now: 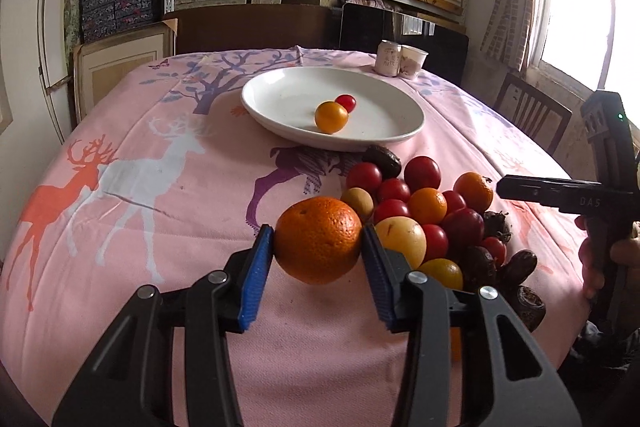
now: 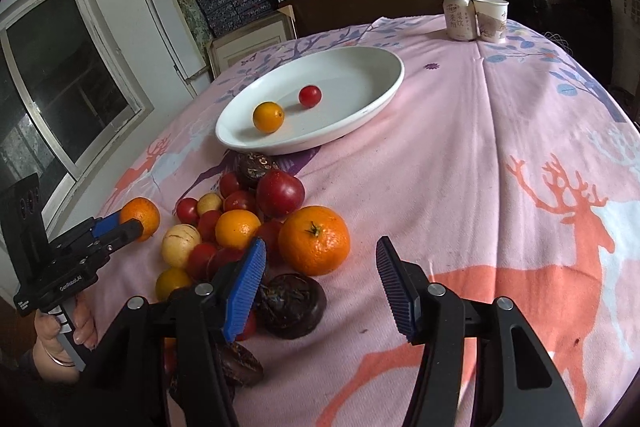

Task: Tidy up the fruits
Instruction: 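Grasp a large orange with the left gripper while the right gripper grasps a mandarin, then lower both oranges onto the white plate and open both grippers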

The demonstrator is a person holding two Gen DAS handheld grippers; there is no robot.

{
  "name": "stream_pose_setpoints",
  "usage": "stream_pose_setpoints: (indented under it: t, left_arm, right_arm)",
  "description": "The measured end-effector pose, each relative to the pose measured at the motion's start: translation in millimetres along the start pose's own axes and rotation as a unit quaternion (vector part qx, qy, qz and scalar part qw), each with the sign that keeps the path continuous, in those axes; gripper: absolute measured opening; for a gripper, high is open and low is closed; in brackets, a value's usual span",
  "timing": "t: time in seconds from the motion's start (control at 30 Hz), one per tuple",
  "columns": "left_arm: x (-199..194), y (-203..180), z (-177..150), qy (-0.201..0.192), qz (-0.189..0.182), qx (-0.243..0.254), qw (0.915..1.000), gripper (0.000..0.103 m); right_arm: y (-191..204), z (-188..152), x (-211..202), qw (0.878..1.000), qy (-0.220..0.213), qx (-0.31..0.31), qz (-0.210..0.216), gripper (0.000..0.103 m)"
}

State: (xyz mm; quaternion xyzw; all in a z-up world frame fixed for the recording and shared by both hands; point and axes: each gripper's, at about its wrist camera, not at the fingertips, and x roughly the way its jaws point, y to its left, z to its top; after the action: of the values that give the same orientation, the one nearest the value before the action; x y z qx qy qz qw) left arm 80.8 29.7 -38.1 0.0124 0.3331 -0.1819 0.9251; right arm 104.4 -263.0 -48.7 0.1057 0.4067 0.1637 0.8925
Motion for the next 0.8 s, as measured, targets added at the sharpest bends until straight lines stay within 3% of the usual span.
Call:
stream_pose_setpoints:
  t: [0.07, 0.13, 0.23, 0.47, 0.57, 0.8]
  left_arm:
    - [1, 2, 0, 0.002, -0.001, -0.002, 1.0, 0.044]
    - [1, 3, 0, 0.002, -0.002, -0.005, 1.0, 0.044]
    - [1, 3, 0, -0.001, -0.003, -0.006, 1.0, 0.044]
    - [-2, 4, -1, -0.01, 0.003, -0.008, 0.9999, 0.044]
    - [-2, 5, 3, -0.005, -0.012, -0.018, 0.9998, 0.044]
    - [17, -2, 48, -0.015, -0.013, -0.009, 0.9998, 0.044]
  right_arm:
    - [2, 5, 14, 1.0, 0.021, 0.002, 0.007, 0.058]
    - [3, 6, 27, 0.999, 0.039, 0.004, 0.003, 0.045]
    - [-2, 6, 25, 0.999, 0.035, 0.02, 0.018, 0.045]
    - [-7, 3, -6, 0.999, -0.01, 0.026, 0.029, 0.044]
    - [-8, 10, -18, 0.999, -0.023, 0.021, 0.029, 0.044]
    - [-5, 47, -20, 0.999, -0.04, 0.01, 0.033, 0.044]
